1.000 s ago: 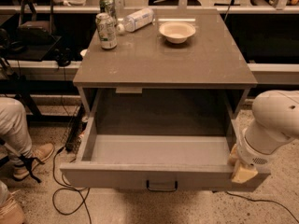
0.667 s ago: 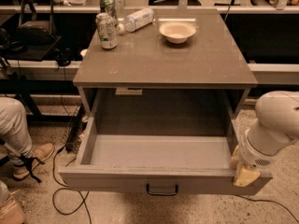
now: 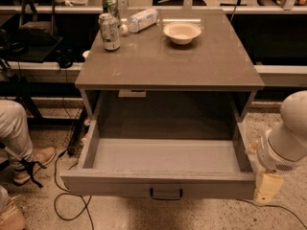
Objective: Open top drawer
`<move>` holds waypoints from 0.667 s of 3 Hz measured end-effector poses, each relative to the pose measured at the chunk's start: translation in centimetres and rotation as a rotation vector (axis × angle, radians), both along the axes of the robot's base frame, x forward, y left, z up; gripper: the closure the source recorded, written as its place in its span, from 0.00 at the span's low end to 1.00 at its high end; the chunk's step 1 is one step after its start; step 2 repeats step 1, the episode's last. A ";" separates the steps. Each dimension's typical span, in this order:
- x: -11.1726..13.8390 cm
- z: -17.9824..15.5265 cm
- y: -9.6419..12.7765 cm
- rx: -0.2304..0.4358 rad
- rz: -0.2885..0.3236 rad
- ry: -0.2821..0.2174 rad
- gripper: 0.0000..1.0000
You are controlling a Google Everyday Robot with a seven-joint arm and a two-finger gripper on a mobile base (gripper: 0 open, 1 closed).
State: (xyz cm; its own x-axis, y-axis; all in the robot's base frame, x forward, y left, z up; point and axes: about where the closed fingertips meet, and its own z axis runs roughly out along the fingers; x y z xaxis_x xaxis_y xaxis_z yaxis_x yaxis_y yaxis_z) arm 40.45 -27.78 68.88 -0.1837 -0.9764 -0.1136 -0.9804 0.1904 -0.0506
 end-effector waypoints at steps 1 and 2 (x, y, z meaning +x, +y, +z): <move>-0.4 2.4 -0.8 -0.013 -0.011 -0.051 0.00; -0.4 2.4 -0.8 -0.013 -0.011 -0.051 0.00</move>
Offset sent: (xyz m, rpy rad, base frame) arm 0.0000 0.0000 0.0000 0.0000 0.0000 0.0000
